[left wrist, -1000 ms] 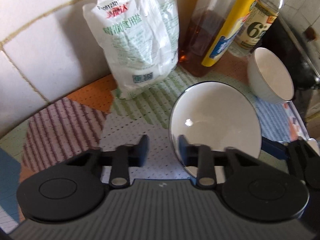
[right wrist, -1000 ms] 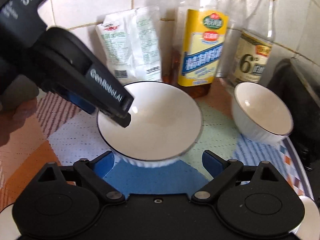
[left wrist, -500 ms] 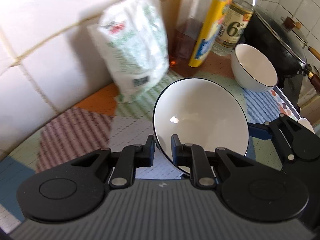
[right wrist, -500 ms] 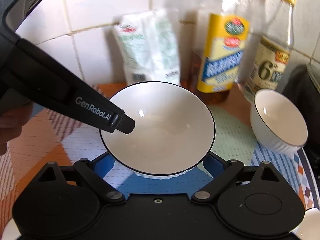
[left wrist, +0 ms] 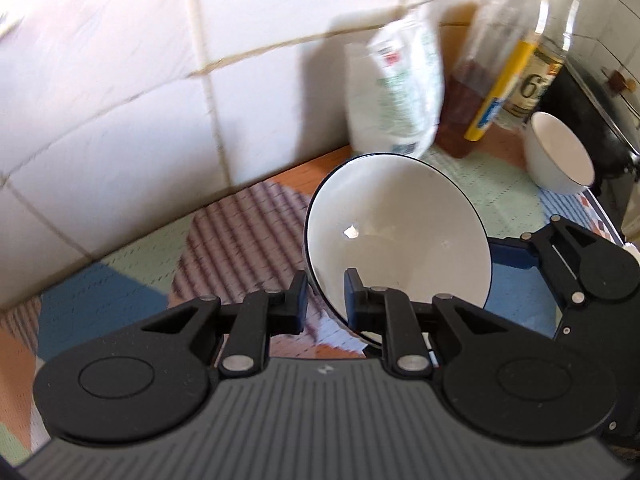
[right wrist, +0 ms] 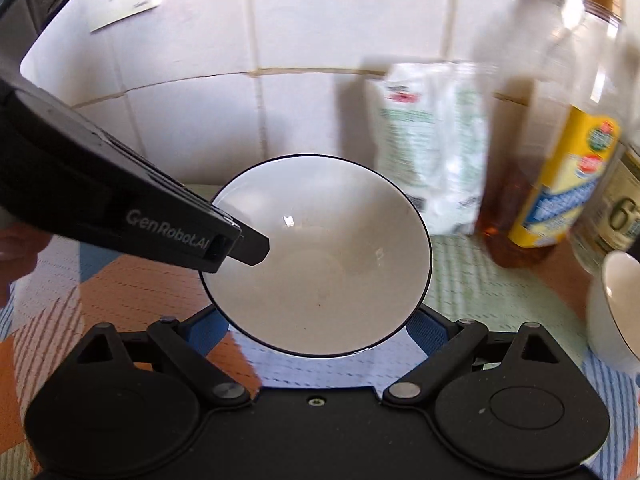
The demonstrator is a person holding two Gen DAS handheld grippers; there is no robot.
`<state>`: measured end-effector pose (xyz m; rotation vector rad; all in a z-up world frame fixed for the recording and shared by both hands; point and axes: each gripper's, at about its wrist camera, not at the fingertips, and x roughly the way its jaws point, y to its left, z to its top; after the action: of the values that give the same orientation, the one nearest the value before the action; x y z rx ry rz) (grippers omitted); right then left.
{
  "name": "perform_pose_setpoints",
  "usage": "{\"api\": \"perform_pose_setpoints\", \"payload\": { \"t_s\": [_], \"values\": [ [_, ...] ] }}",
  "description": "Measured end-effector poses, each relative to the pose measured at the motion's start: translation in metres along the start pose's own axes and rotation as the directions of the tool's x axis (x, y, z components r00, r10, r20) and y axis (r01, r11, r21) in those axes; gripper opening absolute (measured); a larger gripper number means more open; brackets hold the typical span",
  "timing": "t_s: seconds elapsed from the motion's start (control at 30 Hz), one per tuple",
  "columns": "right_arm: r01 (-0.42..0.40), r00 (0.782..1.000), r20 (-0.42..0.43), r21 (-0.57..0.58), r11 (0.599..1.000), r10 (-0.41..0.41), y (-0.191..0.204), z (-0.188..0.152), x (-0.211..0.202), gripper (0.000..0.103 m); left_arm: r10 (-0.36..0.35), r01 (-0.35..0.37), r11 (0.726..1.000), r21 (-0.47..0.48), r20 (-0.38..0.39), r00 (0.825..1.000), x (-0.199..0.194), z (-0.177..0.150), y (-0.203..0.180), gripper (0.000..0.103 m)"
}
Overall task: Organize plates and bowls
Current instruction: 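Carry the bowl with the left gripper into another white bowl and open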
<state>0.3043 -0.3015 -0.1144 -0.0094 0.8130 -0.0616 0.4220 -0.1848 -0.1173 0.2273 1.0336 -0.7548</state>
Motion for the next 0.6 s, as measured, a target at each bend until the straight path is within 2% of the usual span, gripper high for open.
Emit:
{"api": "perform_pose_setpoints", "payload": {
  "t_s": [0.17,0.33,0.43,0.6],
  "values": [
    [-0.002,0.998,-0.055,-0.046,0.999,-0.001,0.011,0.007,0.024,0.098,0.02,-0.022,0.997,-0.076,-0.022,1.0,0.019,-0.007,0.016,0.017],
    [0.017,0.993,-0.118,-0.1,0.995,-0.029,0.026,0.017,0.039,0.098,0.034,-0.037,0.995,-0.093,-0.041,0.999,0.025,-0.011,0.022,0.017],
    [0.025,0.992,-0.118,-0.11,0.994,-0.038,0.028,0.014,0.037,0.097,0.028,-0.033,0.995,-0.095,-0.05,0.998,0.025,-0.013,0.023,0.018],
    [0.04,0.993,-0.106,-0.054,0.998,-0.046,0.018,0.006,0.015,0.098,0.067,-0.07,0.994,-0.08,-0.042,0.997,0.019,-0.007,0.017,0.019]
  ]
}}
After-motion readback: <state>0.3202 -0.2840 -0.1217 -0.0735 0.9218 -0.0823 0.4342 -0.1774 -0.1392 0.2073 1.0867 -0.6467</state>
